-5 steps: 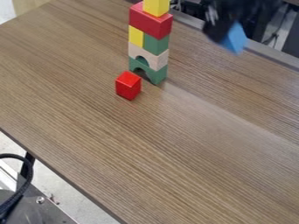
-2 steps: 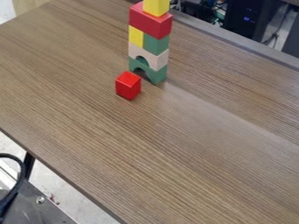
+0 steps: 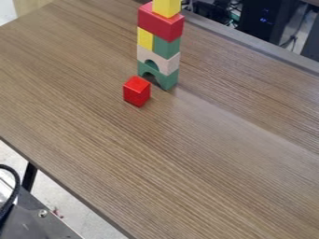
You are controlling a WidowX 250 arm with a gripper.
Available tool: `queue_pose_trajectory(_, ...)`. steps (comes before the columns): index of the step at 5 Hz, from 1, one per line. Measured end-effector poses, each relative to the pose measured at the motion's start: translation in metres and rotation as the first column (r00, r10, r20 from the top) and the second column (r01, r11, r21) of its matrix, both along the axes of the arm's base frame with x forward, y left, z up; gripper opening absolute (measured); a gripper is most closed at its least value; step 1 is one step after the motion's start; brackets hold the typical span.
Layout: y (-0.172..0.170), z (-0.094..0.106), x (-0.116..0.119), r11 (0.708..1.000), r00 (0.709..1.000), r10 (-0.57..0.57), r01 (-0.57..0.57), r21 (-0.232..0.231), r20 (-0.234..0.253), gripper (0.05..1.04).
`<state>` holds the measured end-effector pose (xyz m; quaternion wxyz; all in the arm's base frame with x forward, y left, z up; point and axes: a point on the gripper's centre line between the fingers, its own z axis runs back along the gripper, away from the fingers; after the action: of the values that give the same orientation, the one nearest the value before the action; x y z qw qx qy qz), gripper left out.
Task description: Put the blue triangle on top of the yellow cube
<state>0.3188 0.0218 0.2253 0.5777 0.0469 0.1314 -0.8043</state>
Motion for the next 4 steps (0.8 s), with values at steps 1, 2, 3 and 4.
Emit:
queue_pose_trajectory(1,0.006,-0.003,0.007,0.998,0.998,0.068,-0.068,-0.006,0.015,0.543)
queue_pose_trajectory(2,0.013,-0.008,0.017,0.995,0.995,0.102,-0.102,-0.019,0.012,0.543)
queue_pose_trajectory(3,0.025,-0.012,0.027,0.990,0.990,0.140,-0.139,-0.033,0.010,0.543)
queue_pose_trajectory(4,0.033,-0.019,0.036,0.985,0.986,0.168,-0.168,-0.041,0.000,0.543)
